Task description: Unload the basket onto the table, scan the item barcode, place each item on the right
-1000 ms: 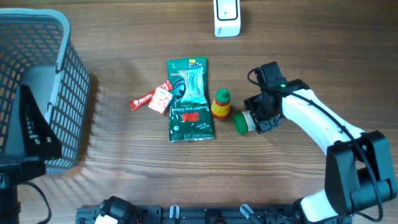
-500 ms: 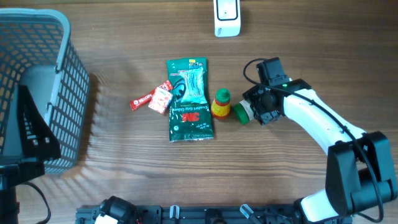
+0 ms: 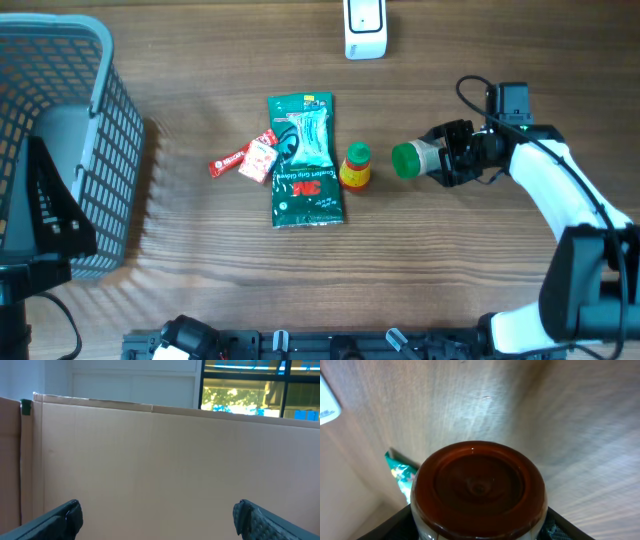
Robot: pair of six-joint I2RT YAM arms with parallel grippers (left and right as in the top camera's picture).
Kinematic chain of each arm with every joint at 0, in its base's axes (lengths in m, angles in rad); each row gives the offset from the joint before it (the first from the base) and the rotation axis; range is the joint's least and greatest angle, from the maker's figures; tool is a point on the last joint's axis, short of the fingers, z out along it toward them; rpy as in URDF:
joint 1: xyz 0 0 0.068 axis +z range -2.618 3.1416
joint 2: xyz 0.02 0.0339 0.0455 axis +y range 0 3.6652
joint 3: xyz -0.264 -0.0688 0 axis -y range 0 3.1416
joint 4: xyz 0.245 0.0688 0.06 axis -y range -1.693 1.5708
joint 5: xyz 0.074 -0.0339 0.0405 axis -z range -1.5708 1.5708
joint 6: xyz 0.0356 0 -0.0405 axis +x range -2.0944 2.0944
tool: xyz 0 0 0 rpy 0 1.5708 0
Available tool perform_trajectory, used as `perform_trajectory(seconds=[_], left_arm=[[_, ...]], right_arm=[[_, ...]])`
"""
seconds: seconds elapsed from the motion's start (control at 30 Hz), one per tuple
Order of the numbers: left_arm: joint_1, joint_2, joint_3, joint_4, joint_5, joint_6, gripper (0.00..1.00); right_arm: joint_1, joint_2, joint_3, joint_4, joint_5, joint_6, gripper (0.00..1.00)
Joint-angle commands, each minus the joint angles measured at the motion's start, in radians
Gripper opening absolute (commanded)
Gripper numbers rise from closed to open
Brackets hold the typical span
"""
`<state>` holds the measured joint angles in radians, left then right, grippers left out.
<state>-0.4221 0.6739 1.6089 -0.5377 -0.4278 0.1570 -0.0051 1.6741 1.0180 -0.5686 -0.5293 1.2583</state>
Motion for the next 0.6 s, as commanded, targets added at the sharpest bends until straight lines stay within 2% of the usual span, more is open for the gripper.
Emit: perform_trajectory(seconds=[0.0, 0.13, 0.27, 0.37, 0.57], left_arm=[[0.008, -0.009, -0.008, 0.003, 0.013, 0.011, 1.00], [0.008, -0.009, -0.008, 0.003, 0.012, 0.011, 1.00], [0.008, -0.009, -0.008, 0.003, 0.013, 0.012, 1.00], [0.008, -0.009, -0.008, 0.005, 0.012, 0.012, 1.00], [0.008, -0.009, -0.008, 0.007, 0.013, 0.012, 1.00]], right_arm=[[0.010, 0.086, 0.003, 0.085, -0.179, 0.039, 0.59], [0.019, 0.187, 0.003, 0.239, -0.309, 0.068, 0.58], [0.019, 0.253, 0.003, 0.383, -0.407, 0.170, 0.58], [0.019, 0.266, 0.003, 0.392, -0.413, 0.242, 0.57], [0.018, 0.266, 0.003, 0.366, -0.299, 0.317, 0.68]])
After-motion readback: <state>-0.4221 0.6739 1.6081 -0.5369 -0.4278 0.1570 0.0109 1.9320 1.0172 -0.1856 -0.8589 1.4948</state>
